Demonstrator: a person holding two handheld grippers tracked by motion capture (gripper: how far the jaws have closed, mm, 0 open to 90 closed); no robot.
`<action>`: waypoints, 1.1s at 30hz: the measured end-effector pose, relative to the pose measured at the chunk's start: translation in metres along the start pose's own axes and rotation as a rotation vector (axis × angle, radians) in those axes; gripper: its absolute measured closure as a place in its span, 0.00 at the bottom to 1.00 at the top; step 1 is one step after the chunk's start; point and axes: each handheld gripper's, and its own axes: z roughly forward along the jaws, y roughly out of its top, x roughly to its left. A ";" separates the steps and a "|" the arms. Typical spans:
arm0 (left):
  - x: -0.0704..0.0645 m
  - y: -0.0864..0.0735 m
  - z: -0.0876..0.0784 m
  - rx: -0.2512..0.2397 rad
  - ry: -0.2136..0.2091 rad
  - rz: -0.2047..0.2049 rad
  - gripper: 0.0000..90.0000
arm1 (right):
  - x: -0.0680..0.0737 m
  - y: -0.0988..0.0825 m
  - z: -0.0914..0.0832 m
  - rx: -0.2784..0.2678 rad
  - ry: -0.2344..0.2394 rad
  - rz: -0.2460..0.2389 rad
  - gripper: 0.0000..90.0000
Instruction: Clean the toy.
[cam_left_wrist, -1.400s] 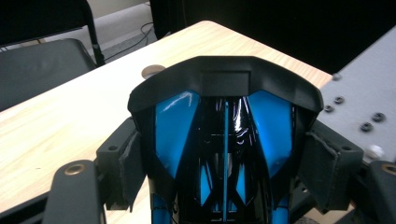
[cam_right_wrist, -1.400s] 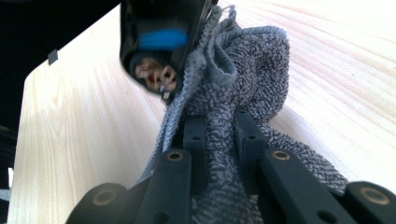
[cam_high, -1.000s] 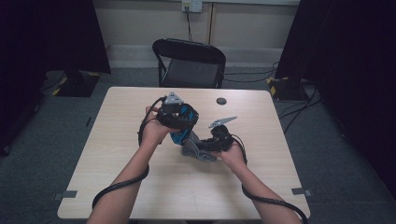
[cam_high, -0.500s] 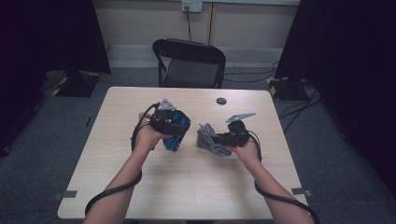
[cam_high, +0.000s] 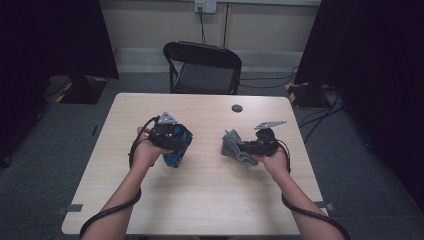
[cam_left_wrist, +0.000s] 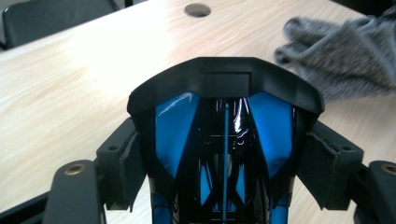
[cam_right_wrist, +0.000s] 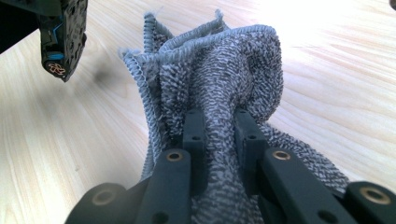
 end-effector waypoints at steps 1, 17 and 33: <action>0.001 -0.002 -0.001 0.004 0.004 0.001 0.28 | -0.001 -0.001 -0.002 -0.001 -0.004 0.007 0.87; 0.019 -0.030 -0.010 0.082 0.038 -0.018 0.28 | -0.017 -0.010 -0.018 0.000 -0.051 0.040 0.87; 0.023 -0.039 0.003 0.110 0.063 -0.022 0.28 | -0.027 -0.020 -0.023 0.002 -0.113 0.047 0.87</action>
